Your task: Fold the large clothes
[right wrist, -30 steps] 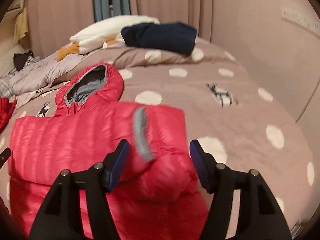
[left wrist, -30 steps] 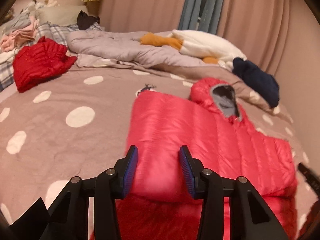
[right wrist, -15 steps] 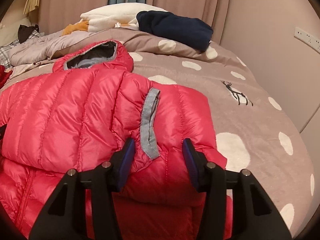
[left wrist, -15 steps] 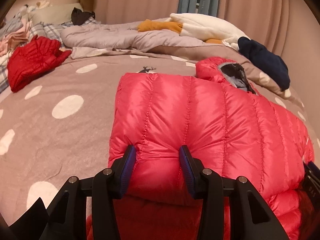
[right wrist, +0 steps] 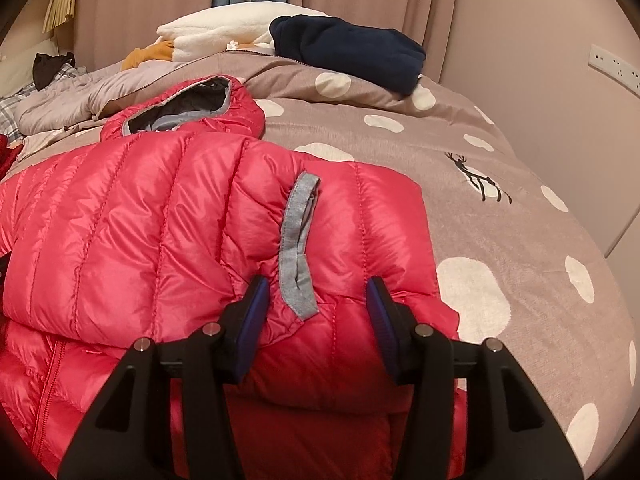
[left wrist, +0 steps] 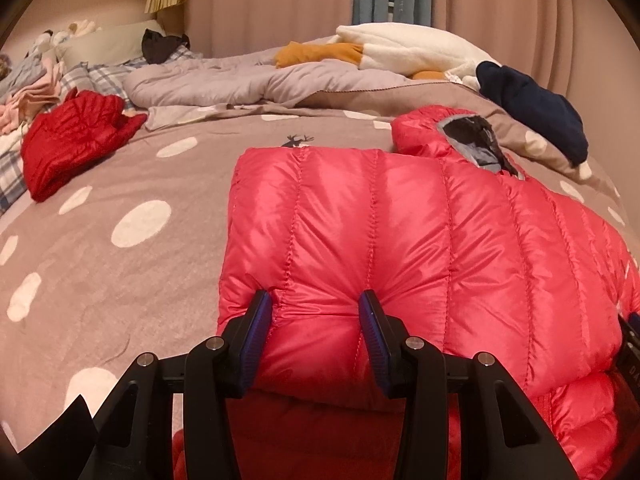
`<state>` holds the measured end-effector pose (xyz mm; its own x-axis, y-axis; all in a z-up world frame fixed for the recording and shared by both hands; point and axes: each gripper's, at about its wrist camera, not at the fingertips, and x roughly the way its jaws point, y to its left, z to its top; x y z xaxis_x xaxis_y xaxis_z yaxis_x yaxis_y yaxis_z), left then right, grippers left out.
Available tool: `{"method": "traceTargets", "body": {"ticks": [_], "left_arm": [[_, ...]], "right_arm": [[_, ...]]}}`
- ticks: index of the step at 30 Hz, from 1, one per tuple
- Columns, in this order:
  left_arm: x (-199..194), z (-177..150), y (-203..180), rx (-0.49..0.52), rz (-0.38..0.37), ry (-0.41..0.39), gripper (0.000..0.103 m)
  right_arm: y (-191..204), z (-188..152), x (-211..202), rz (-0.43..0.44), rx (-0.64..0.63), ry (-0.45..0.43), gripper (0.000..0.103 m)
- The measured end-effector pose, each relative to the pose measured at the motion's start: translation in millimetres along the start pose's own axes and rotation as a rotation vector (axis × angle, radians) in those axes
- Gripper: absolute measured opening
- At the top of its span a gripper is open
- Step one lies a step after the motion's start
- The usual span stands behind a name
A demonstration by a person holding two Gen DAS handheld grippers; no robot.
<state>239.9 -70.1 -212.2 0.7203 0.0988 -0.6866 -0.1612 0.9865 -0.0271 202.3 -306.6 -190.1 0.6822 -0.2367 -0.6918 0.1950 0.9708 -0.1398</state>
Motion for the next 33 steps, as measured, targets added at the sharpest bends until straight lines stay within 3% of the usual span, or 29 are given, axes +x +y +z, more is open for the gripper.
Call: {"method": "traceTargets", "body": {"ticks": [5, 7, 9, 10, 14, 16, 18, 21, 24, 30, 33], "left_arm": [[0, 0, 3, -0.022, -0.006, 0.002, 0.054], [0, -1, 6, -0.034, 0.01, 0.004, 0.065], [2, -1, 12, -0.076, 0.081, 0.023, 0.099], [3, -2, 19, -0.113, 0.078, 0.04, 0.101], [-2, -8, 54, -0.292, -0.078, 0.103, 0.101], [-18, -11, 68, -0.34, -0.095, 0.094, 0.101], [-42, -11, 76, -0.312, -0.075, 0.037, 0.101], [-83, -16, 86, -0.244, -0.02, -0.074, 0.101], [-122, -38, 110, -0.244, -0.031, -0.157, 0.101], [-148, -97, 168, -0.533, -0.163, -0.09, 0.101], [-153, -116, 174, -0.594, -0.194, -0.09, 0.101]], "right_arm": [[-1, 0, 0, 0.007, 0.006, 0.001, 0.056], [-4, 0, 1, 0.009, 0.018, 0.002, 0.059], [-4, 0, 1, 0.005, 0.021, 0.003, 0.064], [-5, 0, 1, -0.001, 0.024, 0.003, 0.066], [-15, 1, -6, 0.038, 0.062, 0.012, 0.075], [-24, -3, -20, 0.054, 0.089, 0.01, 0.088], [-36, -10, -40, 0.053, 0.127, -0.006, 0.099], [-65, -29, -77, 0.076, 0.192, -0.045, 0.1], [-95, -57, -109, 0.067, 0.27, -0.055, 0.101], [-135, -140, -145, 0.141, 0.508, 0.003, 0.103], [-137, -167, -149, 0.21, 0.552, 0.041, 0.102]]}}
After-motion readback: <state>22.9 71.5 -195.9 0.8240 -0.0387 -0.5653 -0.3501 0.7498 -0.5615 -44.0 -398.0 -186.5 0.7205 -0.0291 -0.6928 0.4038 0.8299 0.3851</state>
